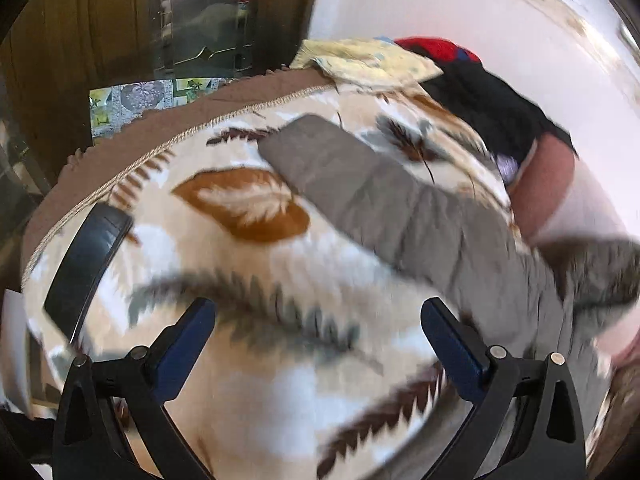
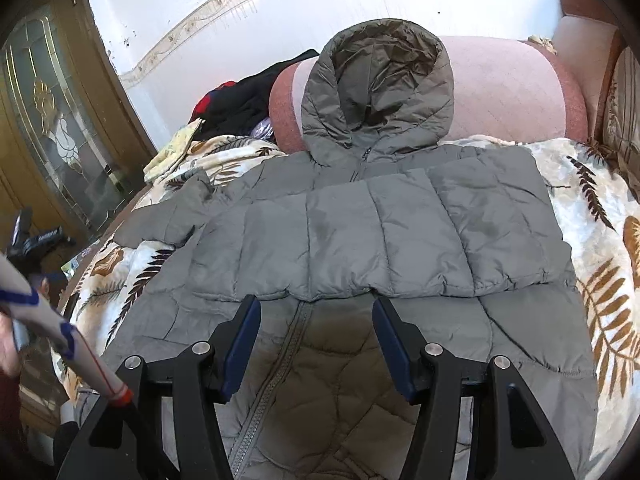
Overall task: Fold large clothes
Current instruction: 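Grasp the other sleeve cuff with the left gripper, then lift the held sleeve and fold it across the jacket body with the left gripper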
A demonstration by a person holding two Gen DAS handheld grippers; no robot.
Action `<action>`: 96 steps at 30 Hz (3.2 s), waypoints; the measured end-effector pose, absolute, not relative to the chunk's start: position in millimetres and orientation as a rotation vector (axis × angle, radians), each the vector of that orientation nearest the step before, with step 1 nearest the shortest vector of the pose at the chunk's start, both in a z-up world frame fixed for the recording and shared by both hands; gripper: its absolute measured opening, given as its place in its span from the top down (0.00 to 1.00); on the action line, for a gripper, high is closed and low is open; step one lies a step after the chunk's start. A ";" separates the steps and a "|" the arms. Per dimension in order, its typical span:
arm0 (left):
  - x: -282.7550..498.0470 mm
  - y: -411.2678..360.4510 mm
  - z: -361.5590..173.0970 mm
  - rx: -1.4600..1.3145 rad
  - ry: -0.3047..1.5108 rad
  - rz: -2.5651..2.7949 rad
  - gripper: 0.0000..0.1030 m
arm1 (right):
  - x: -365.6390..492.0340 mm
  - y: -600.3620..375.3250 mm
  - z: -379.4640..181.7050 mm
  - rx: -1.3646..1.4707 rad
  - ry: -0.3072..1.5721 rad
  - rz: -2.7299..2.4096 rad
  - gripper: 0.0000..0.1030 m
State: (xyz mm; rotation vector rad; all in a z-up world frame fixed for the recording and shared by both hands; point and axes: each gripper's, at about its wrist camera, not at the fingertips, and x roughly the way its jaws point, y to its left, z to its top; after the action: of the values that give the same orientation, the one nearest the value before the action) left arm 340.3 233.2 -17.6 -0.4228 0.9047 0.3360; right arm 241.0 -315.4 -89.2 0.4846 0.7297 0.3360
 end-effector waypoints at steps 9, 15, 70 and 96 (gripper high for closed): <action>425.5 307.5 -55.4 -0.633 0.899 0.300 0.18 | 249.3 -314.3 -95.0 0.500 0.743 0.342 0.39; 469.0 340.2 -90.3 -0.697 0.887 0.316 0.19 | 259.1 -303.9 -102.6 0.483 0.766 0.347 0.39; 299.2 -237.5 -30.1 -0.025 0.866 -0.531 0.90 | 238.6 -483.3 -129.6 0.753 0.689 -0.185 0.39; 357.5 -67.9 -51.7 0.082 0.815 -0.096 0.53 | 261.5 -404.6 -98.6 0.532 0.600 0.078 0.44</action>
State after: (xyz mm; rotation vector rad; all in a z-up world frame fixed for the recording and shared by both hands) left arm 357.5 -67.9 -51.7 0.0819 0.8152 -0.0957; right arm 261.5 -404.6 -98.6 0.5320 0.6005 0.0780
